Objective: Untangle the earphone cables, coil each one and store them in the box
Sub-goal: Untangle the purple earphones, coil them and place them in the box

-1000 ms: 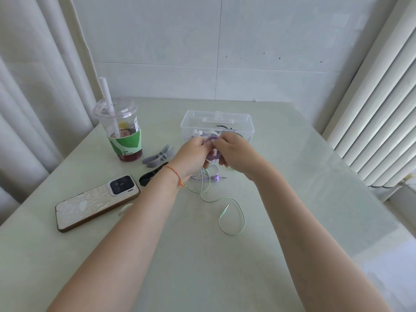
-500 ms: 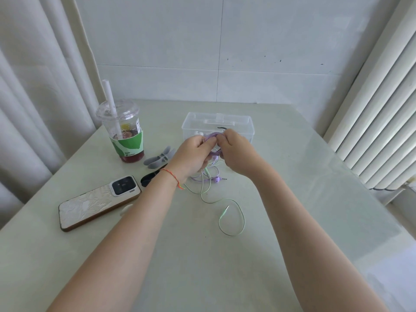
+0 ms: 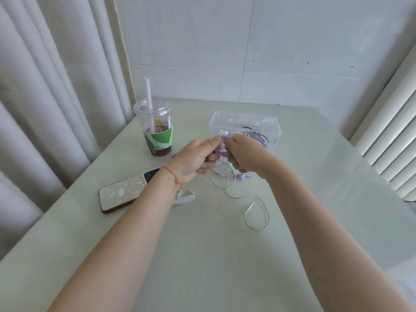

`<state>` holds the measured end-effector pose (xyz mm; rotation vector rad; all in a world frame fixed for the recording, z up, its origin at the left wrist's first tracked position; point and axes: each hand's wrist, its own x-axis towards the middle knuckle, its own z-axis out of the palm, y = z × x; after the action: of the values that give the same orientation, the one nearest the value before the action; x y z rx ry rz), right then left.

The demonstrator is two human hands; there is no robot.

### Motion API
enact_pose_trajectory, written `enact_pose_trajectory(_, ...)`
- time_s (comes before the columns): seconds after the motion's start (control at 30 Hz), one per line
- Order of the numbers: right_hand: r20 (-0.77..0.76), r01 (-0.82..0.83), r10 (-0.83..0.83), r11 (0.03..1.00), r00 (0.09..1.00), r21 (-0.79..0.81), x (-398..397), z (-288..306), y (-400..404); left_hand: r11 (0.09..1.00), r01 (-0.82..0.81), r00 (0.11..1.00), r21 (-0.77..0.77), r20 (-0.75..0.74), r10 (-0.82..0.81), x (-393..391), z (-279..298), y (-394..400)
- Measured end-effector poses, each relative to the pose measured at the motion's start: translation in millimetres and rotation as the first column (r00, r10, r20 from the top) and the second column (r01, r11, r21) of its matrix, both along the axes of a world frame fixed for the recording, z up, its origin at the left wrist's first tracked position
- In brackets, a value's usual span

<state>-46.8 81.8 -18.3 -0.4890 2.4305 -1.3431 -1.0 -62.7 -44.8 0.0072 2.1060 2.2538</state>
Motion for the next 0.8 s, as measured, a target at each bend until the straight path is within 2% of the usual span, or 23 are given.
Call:
enact_pose_trajectory(0.1,0.053,-0.042,0.045,0.998,0.998,-0.057,4.3,-0.7,-8.4,0.998,-0.060,0.998,0.017,0.025,0.060,-0.8,-3.7,-8.9)
enact_pose_trajectory(0.27,-0.094,-0.008,0.001,0.997,0.996,-0.073,7.6,-3.8,-26.7,0.937,-0.346,0.938,-0.054,-0.001,0.347,-7.2,-7.9,-29.6)
enact_pose_trajectory(0.33,-0.166,0.006,-0.002,1.000,0.986,0.025,7.9,-8.8,-31.9,0.870,-0.474,0.880,-0.137,-0.026,0.475,-10.9,-14.8,-43.0)
enact_pose_trajectory(0.4,-0.217,-0.092,0.131,0.979,0.967,0.183,11.8,-12.4,-36.5,0.806,-0.568,0.822,-0.166,-0.070,0.565,-11.8,-22.8,-52.2)
enact_pose_trajectory(0.43,-0.188,-0.195,0.246,0.948,0.951,0.251,16.8,-12.8,-38.4,0.784,-0.599,0.801,-0.162,-0.093,0.592,-11.8,-26.6,-54.0)
enact_pose_trajectory(0.5,-0.077,-0.401,0.469,0.819,0.880,0.411,30.9,-14.0,-44.2,0.751,-0.635,0.772,-0.181,-0.125,0.623,-11.9,-31.7,-56.6)
enact_pose_trajectory(0.53,-0.042,-0.450,0.536,0.745,0.843,0.492,37.3,-16.3,-47.2,0.736,-0.646,0.763,-0.201,-0.135,0.632,-12.2,-33.7,-57.6)
enact_pose_trajectory(0.6,-0.059,-0.431,0.575,0.674,0.816,0.600,43.6,-25.0,-53.2,0.737,-0.644,0.765,-0.204,-0.144,0.628,-13.8,-36.5,-58.8)
enact_pose_trajectory(0.8,-0.262,-0.210,0.481,0.723,0.837,0.658,30.8,-35.2,-48.1,0.753,-0.601,0.797,-0.269,-0.127,0.591,-12.8,-37.5,-51.4)
